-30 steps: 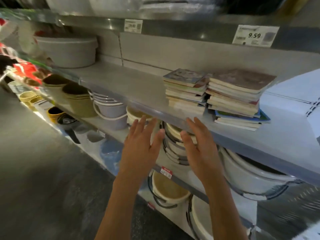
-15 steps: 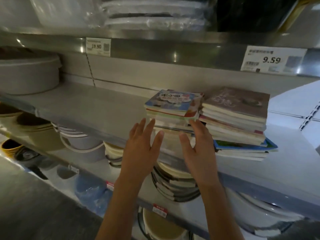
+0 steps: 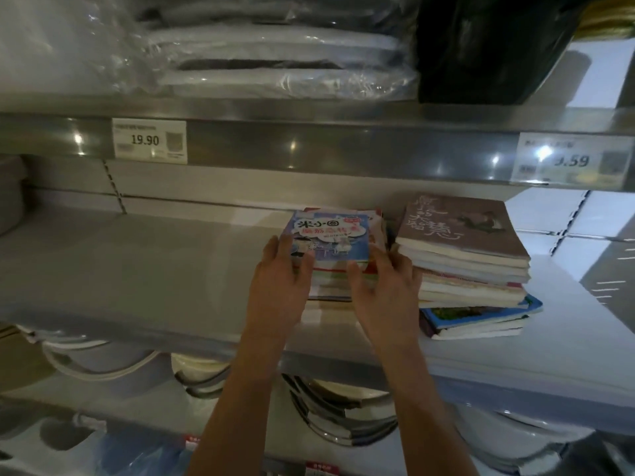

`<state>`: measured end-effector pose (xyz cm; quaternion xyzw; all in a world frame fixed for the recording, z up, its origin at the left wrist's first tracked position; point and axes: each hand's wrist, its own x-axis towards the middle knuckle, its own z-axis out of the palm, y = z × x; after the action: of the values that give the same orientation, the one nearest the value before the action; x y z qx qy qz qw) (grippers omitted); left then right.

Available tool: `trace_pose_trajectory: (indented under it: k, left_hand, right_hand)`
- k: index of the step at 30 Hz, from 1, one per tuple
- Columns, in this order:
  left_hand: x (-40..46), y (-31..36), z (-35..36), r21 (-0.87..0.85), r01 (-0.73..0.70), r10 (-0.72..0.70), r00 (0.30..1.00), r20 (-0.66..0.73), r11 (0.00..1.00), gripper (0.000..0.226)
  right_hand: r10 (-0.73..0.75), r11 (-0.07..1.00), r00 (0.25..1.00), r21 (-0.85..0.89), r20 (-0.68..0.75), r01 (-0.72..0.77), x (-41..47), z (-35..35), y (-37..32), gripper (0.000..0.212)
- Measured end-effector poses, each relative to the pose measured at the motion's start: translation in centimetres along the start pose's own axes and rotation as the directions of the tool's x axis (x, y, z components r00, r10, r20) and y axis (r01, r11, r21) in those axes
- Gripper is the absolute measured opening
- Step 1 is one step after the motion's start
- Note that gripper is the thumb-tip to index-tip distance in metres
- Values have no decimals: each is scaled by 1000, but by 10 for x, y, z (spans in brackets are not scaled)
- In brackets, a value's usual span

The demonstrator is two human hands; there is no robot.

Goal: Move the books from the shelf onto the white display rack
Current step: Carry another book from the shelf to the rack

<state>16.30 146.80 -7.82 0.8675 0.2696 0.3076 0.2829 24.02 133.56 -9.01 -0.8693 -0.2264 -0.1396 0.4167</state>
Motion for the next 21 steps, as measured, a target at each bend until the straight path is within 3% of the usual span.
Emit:
trace_pose_trajectory:
  k: [5,10,17,21]
  left_hand:
    - [6,-5,5,-17,-63,62,998,-2,998,40]
    - [6,-10,10,-34,-107,106,994,-42,994,37]
    - [-4,-7,0,-59,-87,85,995,-43,994,34]
    - [-25,-13,-16,-51,-148,144,986,-83,988,35]
  right_hand:
    - [51,991,994,-115,-94,-62,-3,16,-10,72]
    - [102,978,991,-176,-82,-115,-5,20,-20,59]
    - [45,987,989,-147,-140,-66,-17,18,-26,51]
    - [68,993,980,-83,-185,-84,-43,9,-35,49]
